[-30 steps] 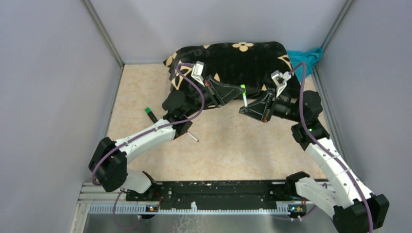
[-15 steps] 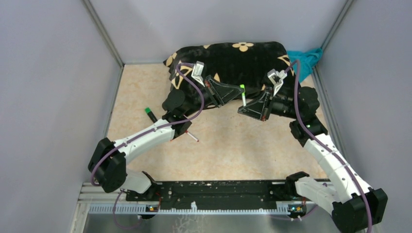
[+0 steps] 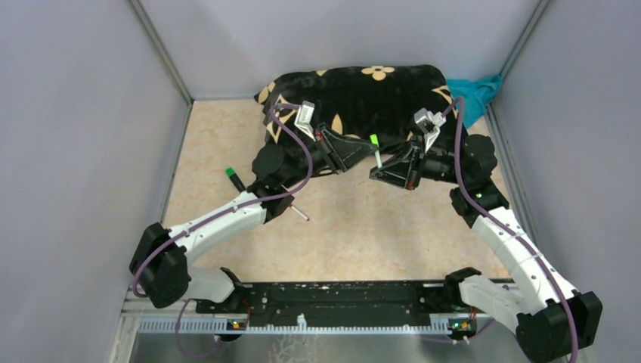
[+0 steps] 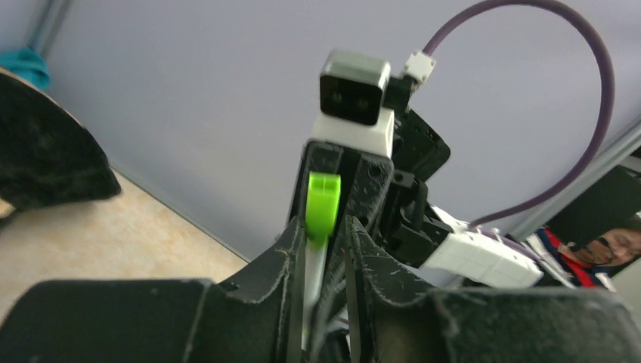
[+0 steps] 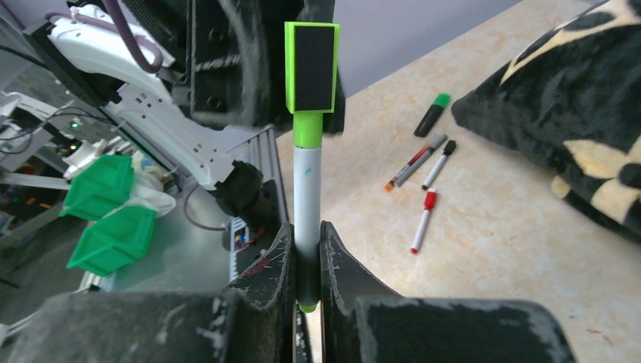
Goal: Insert the pens into the pen caps
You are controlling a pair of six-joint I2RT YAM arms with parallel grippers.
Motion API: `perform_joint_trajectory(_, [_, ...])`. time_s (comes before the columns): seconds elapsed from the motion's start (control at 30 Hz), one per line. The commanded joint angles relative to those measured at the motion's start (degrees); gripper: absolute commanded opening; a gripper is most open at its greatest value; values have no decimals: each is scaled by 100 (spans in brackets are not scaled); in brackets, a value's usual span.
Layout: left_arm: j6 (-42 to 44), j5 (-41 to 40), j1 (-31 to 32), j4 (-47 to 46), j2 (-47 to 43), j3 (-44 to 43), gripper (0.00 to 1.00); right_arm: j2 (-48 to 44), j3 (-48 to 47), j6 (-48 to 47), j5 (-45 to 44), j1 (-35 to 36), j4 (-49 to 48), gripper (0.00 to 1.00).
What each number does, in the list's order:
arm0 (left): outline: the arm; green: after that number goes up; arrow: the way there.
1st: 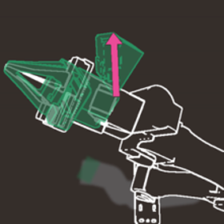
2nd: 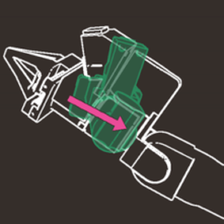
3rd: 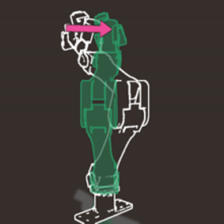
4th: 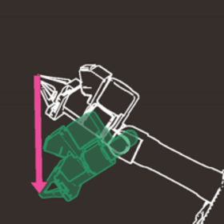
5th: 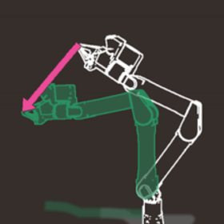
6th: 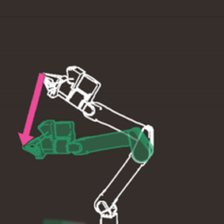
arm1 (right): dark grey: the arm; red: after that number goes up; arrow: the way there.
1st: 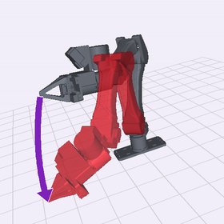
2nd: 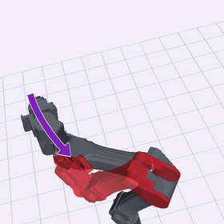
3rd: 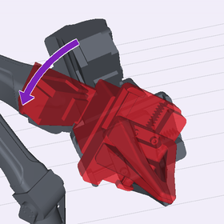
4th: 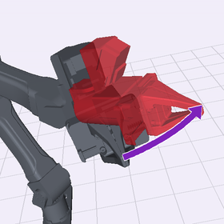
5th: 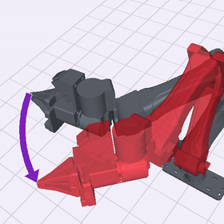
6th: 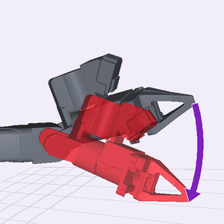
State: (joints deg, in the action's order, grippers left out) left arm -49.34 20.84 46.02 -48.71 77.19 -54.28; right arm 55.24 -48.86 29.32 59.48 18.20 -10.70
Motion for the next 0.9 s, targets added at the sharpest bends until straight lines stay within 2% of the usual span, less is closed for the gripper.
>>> perform_joint_trajectory(0.0, [111, 92, 223, 587, -293, 208, 35, -149, -143, -413, -237, -80, -520, 0])
perform_joint_trajectory(0.2, [456, -165, 186, 929, -646, 324, 66, -240, -34, -595, -159, -79, -326, 0])
perform_joint_trajectory(0.53, [847, 340, -100, 880, -653, 130, 98, -317, 186, -790, 243, -79, -317, 0])
perform_joint_trajectory(0.73, [877, 750, -181, 528, -273, -344, 98, -347, 284, -696, 278, -79, -377, 0])
perform_joint_trajectory(0.8, [844, 790, -181, 388, -176, -430, 94, -355, 310, -654, 288, -79, -412, 0])
perform_joint_trajectory(0.87, [781, 805, -181, 364, -85, -539, 87, -356, 332, -624, 290, -79, -436, 0])
